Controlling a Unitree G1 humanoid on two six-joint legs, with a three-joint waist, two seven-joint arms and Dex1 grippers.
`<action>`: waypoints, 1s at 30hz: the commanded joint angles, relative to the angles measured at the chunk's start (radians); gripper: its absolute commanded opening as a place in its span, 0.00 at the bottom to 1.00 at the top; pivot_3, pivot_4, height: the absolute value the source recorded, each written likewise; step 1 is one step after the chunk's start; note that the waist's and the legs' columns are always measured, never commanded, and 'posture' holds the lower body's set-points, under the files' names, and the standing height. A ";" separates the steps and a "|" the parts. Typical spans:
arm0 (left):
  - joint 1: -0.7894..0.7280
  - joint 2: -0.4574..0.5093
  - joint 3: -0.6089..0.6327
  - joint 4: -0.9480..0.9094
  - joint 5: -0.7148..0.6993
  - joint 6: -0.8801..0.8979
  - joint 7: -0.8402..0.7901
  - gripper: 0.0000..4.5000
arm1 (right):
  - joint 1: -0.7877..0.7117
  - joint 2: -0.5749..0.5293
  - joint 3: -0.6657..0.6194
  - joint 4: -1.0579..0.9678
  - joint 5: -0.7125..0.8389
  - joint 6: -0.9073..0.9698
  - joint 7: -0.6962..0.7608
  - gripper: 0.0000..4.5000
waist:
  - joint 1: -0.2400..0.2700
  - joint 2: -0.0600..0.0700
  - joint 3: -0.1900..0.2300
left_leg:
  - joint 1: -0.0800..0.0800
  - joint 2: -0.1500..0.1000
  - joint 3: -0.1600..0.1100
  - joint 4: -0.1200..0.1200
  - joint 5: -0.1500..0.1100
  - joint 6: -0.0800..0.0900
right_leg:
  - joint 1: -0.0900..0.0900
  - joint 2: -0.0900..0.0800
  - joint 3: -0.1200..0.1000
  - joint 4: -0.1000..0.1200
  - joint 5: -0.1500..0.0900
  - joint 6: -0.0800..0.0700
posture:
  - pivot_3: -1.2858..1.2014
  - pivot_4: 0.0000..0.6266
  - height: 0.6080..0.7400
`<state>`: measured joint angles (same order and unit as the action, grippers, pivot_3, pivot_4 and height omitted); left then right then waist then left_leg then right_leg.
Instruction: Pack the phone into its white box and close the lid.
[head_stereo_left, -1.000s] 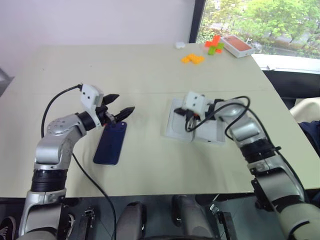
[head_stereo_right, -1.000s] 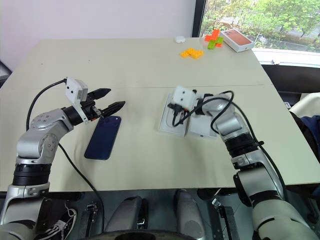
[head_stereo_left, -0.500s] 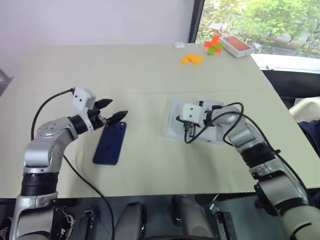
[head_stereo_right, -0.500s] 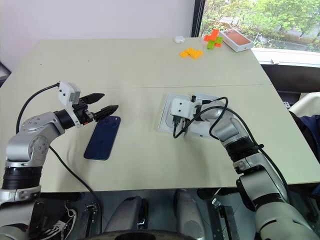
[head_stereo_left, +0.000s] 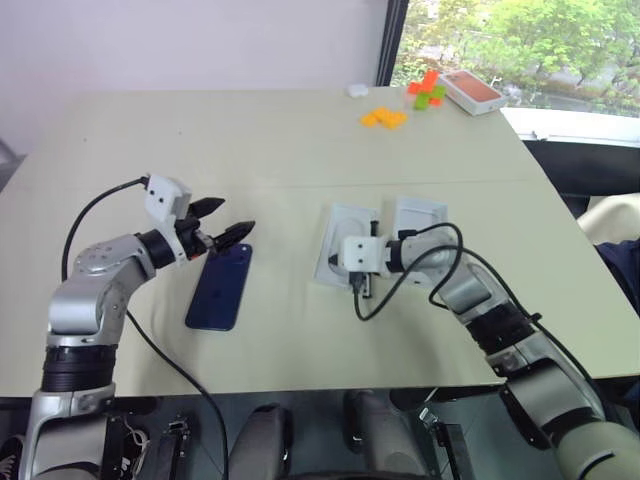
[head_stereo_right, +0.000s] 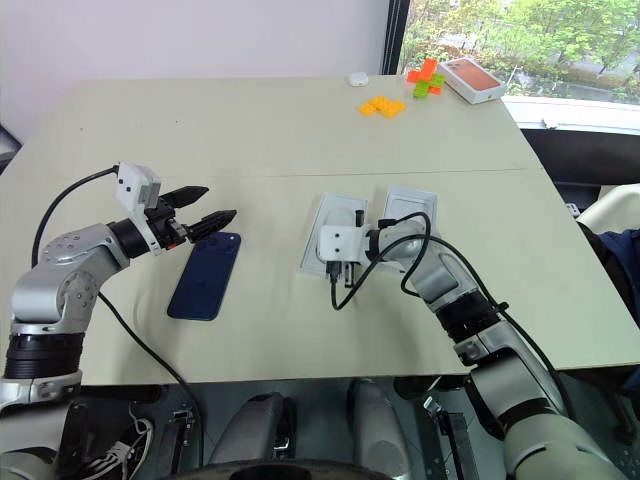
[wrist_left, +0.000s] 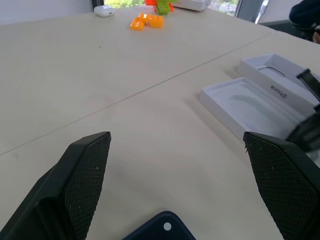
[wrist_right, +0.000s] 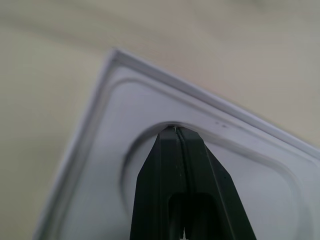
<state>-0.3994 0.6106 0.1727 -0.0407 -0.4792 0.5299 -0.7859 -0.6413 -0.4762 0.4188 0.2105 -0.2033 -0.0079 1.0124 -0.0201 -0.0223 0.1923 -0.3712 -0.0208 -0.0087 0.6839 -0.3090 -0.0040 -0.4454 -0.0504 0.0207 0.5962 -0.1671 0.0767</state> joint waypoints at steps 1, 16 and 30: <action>-0.007 0.019 0.022 -0.020 0.003 -0.022 0.002 1.00 | 0.027 -0.009 -0.001 -0.075 0.071 -0.004 0.078 0.01 | 0.001 0.000 0.000 | 0.000 0.000 0.000 0.000 0.000 0.000 | 0.000 0.000 0.000 0.000 0.000 0.000 | 0.52 0.24 1.00; -0.021 0.014 0.020 -0.010 0.008 -0.029 0.010 1.00 | -0.007 -0.158 -0.022 0.019 0.079 -0.136 0.202 0.01 | 0.007 0.000 0.000 | 0.000 0.000 0.000 0.000 0.000 0.000 | 0.001 0.000 0.000 -0.001 0.000 0.000 | 0.52 0.24 1.00; -0.024 0.014 0.029 0.004 -0.006 -0.006 0.014 1.00 | -0.103 -0.041 -0.147 0.017 0.221 0.062 0.103 0.01 | -0.001 0.000 0.000 | 0.000 0.001 0.000 0.000 0.000 0.000 | 0.000 0.001 0.000 0.000 0.000 0.000 | 0.52 0.24 1.00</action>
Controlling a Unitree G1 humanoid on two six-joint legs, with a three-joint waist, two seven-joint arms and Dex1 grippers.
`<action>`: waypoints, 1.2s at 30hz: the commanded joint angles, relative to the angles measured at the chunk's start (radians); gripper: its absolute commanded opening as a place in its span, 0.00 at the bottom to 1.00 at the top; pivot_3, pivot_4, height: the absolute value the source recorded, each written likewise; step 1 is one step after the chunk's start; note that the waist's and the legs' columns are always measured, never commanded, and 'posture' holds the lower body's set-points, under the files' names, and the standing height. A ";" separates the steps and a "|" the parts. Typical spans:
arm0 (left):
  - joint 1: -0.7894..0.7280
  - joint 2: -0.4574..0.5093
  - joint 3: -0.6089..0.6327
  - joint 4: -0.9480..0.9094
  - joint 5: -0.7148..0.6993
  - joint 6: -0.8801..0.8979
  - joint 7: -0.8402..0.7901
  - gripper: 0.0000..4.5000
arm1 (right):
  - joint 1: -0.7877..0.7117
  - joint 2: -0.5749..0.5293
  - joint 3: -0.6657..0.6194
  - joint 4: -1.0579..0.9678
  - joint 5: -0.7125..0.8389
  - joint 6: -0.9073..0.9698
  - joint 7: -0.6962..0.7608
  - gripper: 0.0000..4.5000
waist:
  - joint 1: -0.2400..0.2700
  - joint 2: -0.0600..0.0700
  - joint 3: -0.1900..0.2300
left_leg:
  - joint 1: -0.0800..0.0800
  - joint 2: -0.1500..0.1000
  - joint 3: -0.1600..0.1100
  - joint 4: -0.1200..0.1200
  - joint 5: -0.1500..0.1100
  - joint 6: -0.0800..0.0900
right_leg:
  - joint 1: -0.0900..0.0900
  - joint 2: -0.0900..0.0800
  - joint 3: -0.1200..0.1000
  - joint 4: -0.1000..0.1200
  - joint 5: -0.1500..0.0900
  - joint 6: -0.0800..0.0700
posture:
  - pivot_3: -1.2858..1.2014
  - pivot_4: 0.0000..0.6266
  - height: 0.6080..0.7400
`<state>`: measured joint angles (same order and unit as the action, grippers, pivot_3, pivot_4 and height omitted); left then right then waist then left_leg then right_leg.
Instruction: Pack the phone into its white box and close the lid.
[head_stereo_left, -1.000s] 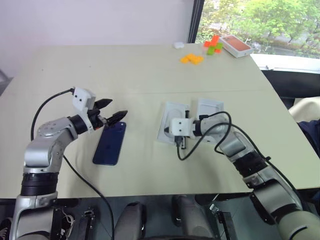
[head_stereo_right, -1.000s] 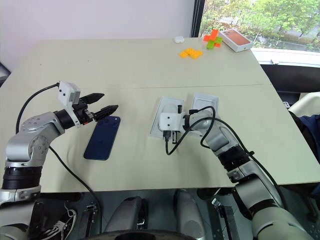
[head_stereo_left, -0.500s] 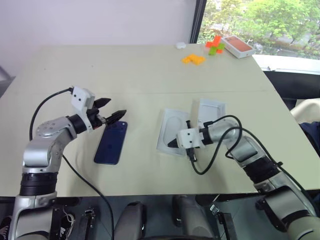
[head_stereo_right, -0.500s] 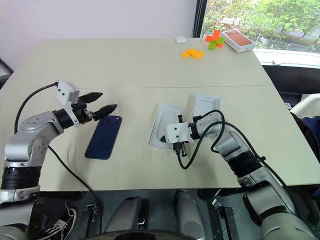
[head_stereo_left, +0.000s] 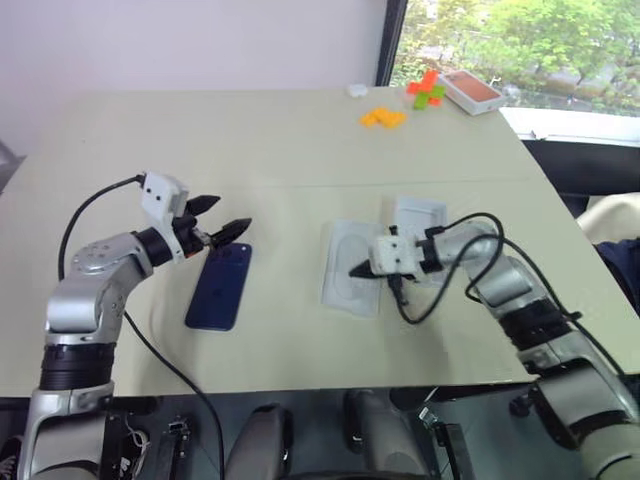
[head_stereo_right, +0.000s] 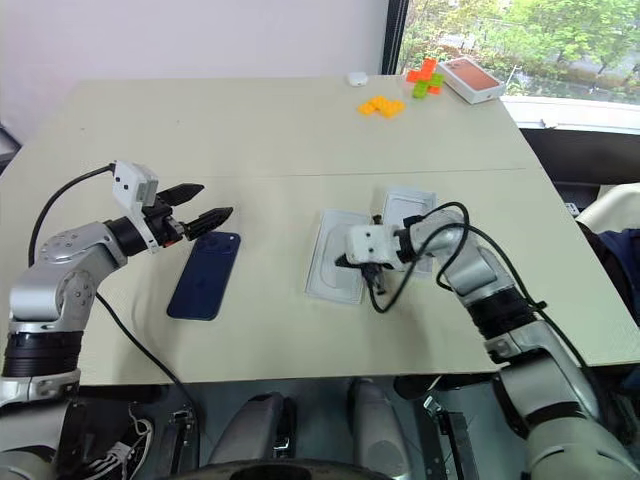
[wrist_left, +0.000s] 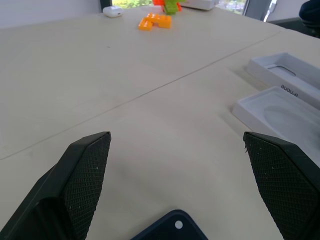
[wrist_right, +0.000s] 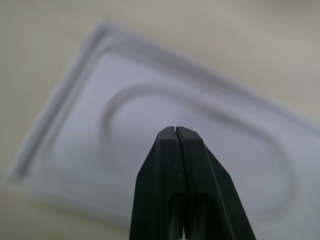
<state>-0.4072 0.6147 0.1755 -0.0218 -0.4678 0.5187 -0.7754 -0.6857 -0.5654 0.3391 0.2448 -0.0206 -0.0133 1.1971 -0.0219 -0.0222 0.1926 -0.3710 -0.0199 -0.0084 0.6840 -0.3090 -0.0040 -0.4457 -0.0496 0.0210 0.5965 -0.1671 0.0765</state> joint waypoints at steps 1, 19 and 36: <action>-0.015 0.014 0.032 -0.016 -0.023 0.020 0.007 1.00 | -0.071 0.073 -0.084 -0.024 0.048 0.094 -0.115 0.01 | 0.002 0.000 0.000 | 0.000 0.000 -0.001 0.000 0.000 0.000 | 0.000 0.000 0.000 0.000 0.000 0.000 | 0.52 0.24 1.00; 0.063 0.335 0.216 0.128 -0.341 0.829 -0.048 1.00 | -0.065 0.235 0.117 -0.092 -0.193 0.092 -0.331 0.01 | -0.020 0.000 0.000 | -0.001 0.000 -0.002 0.000 0.000 0.000 | -0.002 0.001 -0.001 0.002 0.000 -0.001 | 0.52 0.24 1.00; -0.116 0.253 -0.002 0.348 -0.273 0.905 -0.073 1.00 | -0.182 0.479 0.247 0.081 -0.198 0.441 -0.233 0.01 | -0.019 0.000 0.000 | -0.001 -0.002 -0.003 -0.001 0.001 -0.003 | -0.002 -0.001 -0.001 0.003 0.000 -0.001 | 0.52 0.24 1.00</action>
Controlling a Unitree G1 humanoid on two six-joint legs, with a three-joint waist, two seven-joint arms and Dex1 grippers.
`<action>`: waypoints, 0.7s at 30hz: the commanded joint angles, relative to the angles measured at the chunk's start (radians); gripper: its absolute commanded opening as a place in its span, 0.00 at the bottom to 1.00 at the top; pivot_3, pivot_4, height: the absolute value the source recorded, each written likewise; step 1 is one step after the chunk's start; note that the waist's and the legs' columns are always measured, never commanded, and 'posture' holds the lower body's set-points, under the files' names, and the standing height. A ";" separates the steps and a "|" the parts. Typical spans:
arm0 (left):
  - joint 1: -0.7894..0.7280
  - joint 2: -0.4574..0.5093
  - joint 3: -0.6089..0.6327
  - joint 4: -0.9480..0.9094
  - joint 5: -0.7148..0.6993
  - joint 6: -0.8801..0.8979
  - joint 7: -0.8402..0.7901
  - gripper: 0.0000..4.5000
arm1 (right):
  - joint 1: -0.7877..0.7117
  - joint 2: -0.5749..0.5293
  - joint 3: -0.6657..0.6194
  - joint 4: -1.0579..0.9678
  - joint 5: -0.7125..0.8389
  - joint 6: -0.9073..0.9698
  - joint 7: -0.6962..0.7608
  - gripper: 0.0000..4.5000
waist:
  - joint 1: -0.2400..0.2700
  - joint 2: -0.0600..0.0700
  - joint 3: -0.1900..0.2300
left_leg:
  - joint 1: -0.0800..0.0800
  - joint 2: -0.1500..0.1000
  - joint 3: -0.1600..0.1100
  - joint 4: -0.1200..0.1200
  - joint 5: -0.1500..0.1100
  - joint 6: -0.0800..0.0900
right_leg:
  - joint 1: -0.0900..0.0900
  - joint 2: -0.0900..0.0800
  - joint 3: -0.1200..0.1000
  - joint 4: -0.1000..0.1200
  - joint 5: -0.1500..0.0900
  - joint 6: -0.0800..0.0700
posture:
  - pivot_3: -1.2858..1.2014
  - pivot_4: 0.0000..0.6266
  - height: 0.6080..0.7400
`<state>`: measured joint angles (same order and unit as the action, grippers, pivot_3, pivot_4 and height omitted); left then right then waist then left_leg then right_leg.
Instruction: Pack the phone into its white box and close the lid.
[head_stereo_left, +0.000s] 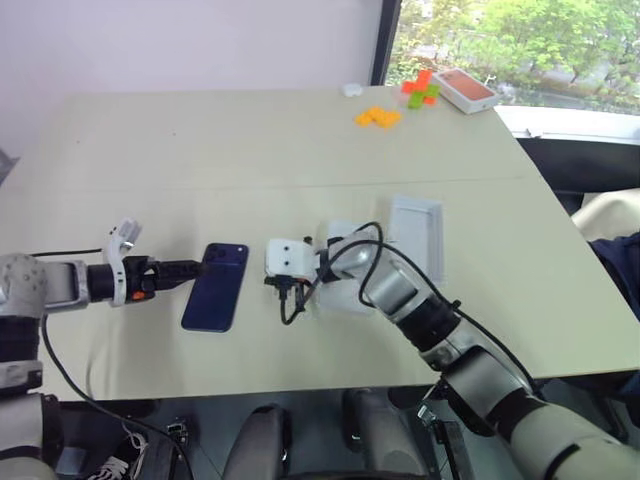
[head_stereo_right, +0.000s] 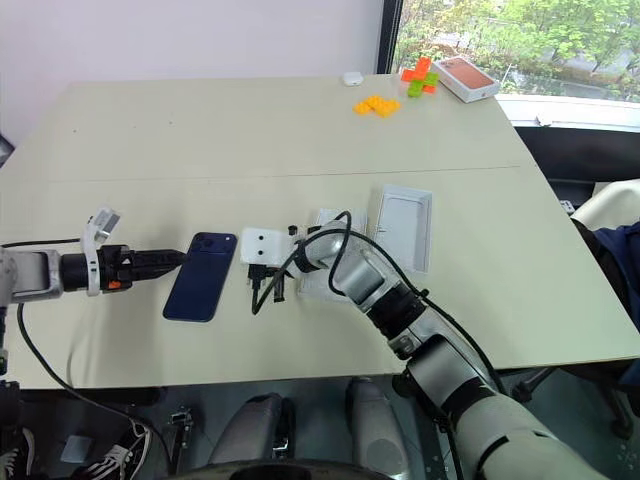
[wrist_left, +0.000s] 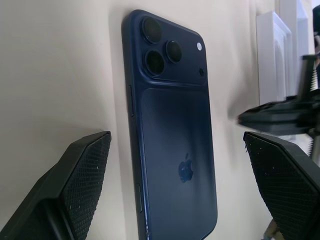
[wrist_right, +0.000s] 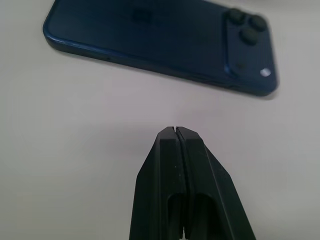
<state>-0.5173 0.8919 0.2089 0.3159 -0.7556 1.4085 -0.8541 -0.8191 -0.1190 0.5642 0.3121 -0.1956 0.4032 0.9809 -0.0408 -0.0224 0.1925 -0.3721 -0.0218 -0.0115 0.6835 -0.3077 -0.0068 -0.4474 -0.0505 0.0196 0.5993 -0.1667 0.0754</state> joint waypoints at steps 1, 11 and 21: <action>-0.008 -0.032 -0.041 0.006 0.018 0.018 0.009 1.00 | -0.054 0.037 0.034 0.025 -0.035 0.032 -0.021 0.01 | 0.001 0.000 0.000 | 0.000 0.000 0.000 0.000 0.000 0.000 | 0.000 0.000 0.000 0.000 0.000 0.000 | 0.52 0.24 1.00; 0.003 -0.106 -0.011 -0.028 0.003 0.053 0.038 1.00 | -0.080 0.132 0.023 0.116 -0.043 0.082 -0.118 0.01 | 0.003 0.002 -0.002 | 0.001 -0.001 -0.001 0.000 0.000 -0.001 | 0.001 -0.002 -0.001 0.000 0.000 0.000 | 0.52 0.24 1.00; 0.002 -0.187 0.066 -0.089 -0.036 0.147 0.082 1.00 | -0.095 0.138 0.000 0.167 -0.027 0.039 -0.134 0.01 | 0.002 0.003 -0.004 | 0.003 -0.002 -0.003 -0.001 0.000 -0.001 | 0.003 -0.002 -0.001 0.000 0.000 0.000 | 0.52 0.24 1.00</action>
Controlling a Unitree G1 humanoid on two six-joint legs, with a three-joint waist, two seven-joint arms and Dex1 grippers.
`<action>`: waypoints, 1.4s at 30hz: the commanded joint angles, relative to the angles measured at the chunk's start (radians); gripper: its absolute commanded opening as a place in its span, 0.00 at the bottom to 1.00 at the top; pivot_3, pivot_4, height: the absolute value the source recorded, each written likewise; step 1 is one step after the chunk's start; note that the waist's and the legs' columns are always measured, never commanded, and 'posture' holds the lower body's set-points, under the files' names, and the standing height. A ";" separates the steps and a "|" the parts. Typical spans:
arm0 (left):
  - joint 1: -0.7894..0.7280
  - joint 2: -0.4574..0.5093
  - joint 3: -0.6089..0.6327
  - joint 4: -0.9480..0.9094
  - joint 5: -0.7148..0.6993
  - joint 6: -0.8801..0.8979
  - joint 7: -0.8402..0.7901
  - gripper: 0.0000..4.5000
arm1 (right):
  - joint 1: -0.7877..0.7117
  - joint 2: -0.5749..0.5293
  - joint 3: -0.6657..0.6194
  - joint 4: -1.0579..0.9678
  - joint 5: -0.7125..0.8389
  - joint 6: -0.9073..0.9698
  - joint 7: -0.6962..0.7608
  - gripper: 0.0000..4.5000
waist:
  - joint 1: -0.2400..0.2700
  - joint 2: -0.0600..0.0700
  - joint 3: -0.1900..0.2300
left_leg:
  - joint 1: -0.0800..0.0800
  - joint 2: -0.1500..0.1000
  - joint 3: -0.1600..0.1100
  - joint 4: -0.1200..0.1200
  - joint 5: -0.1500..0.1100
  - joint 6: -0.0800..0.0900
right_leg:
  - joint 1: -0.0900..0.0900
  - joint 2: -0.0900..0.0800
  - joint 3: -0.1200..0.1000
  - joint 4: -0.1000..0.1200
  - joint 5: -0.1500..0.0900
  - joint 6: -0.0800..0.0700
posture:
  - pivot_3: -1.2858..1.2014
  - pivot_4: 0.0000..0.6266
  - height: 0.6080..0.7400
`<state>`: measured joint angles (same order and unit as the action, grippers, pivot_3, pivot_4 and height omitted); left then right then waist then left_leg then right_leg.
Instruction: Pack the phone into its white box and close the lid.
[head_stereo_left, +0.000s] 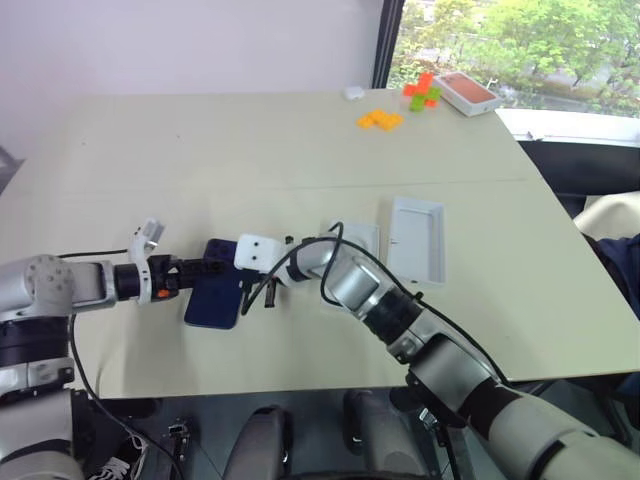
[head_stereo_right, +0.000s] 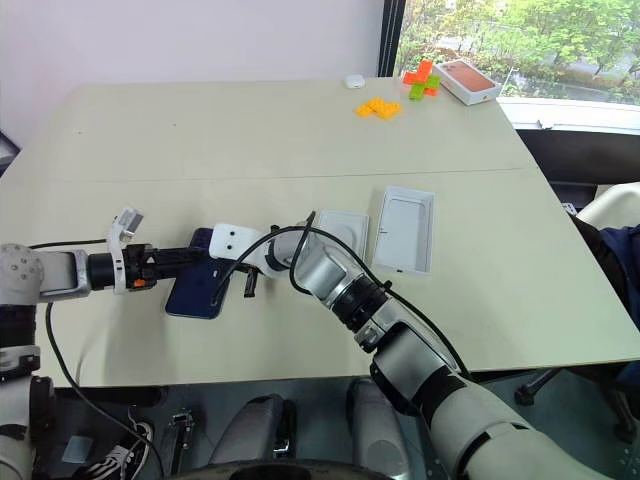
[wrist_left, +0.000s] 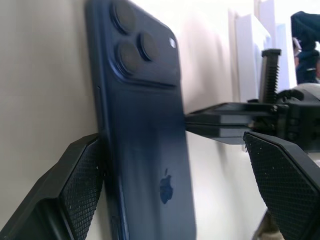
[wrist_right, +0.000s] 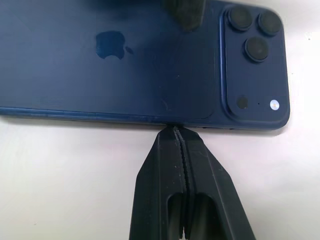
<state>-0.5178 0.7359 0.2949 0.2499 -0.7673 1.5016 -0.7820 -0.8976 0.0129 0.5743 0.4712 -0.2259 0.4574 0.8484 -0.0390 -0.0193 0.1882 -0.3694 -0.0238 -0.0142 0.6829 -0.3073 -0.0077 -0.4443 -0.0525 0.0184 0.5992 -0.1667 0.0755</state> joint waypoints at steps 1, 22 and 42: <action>0.001 -0.035 -0.018 -0.023 -0.020 0.053 0.016 1.00 | -0.017 0.002 -0.005 0.010 -0.002 -0.024 -0.002 0.01 | 0.000 0.000 0.000 | 0.000 0.000 0.000 0.000 0.000 0.000 | 0.000 0.000 0.000 0.000 0.000 0.000 | 0.52 0.24 1.00; 0.021 -0.045 0.088 0.075 -0.065 0.087 -0.006 0.02 | -0.024 -0.037 -0.022 0.018 -0.005 -0.080 0.001 0.00 | -0.007 0.000 0.000 | -0.004 0.000 -0.004 -0.001 0.002 -0.003 | -0.003 0.000 -0.003 -0.001 0.000 0.000 | 0.52 0.24 1.00; -0.003 -0.274 0.287 -0.148 -0.178 0.036 0.131 0.00 | 0.160 -0.458 -0.512 -0.523 0.579 0.272 0.340 0.99 | 0.018 -0.002 0.002 | -0.008 -0.002 -0.007 -0.002 0.001 -0.002 | -0.004 -0.007 -0.008 -0.004 0.000 0.000 | 0.52 0.24 1.00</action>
<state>-0.4848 0.4823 0.5555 0.1606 -0.8875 1.5337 -0.6647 -0.7527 -0.4182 0.0833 0.0088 0.3124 0.7644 1.1454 -0.0213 -0.0212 0.1900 -0.3772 -0.0261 -0.0202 0.6811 -0.3064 -0.0097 -0.4481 -0.0596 0.0111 0.5953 -0.1666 0.0754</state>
